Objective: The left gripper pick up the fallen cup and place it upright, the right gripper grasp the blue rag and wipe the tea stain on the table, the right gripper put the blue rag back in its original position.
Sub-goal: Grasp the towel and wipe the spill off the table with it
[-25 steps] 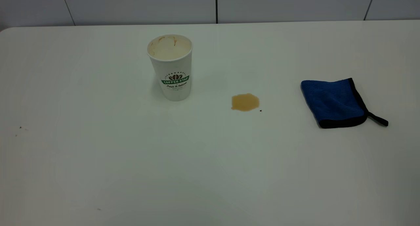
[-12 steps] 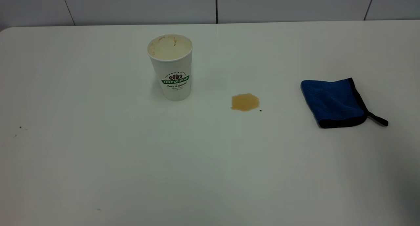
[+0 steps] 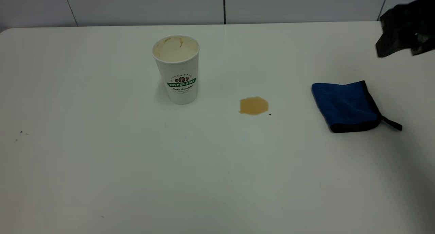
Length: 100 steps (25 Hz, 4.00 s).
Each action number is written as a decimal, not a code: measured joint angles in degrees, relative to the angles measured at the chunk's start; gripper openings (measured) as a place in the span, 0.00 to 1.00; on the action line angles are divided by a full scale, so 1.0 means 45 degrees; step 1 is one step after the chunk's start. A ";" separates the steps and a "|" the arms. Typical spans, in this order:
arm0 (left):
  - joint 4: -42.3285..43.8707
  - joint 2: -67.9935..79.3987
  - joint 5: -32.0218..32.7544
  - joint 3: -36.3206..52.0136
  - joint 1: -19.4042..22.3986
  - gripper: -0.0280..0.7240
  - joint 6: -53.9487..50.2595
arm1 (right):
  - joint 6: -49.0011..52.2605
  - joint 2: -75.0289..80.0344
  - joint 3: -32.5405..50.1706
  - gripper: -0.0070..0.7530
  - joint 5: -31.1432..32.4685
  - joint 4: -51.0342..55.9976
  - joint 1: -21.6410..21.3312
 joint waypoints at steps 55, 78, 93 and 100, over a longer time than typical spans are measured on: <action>0.0000 0.0000 0.0000 0.0000 0.0000 0.81 0.0001 | -0.0325 0.9321 -1.0299 0.09 0.5969 -0.1427 0.3955; 0.0000 0.0000 0.0000 0.0000 0.0000 0.81 -0.0013 | 0.7940 0.9027 -1.0170 0.09 0.3629 -0.8594 0.4513; 0.0000 0.0000 0.0014 0.0000 0.0000 0.81 -0.0013 | 0.6711 0.8843 -1.0271 0.09 0.7239 -0.7524 0.1107; 0.0000 0.0000 0.0014 0.0000 0.0000 0.81 0.0002 | 0.7713 0.8735 -1.0157 0.12 0.6324 -0.8292 -0.0040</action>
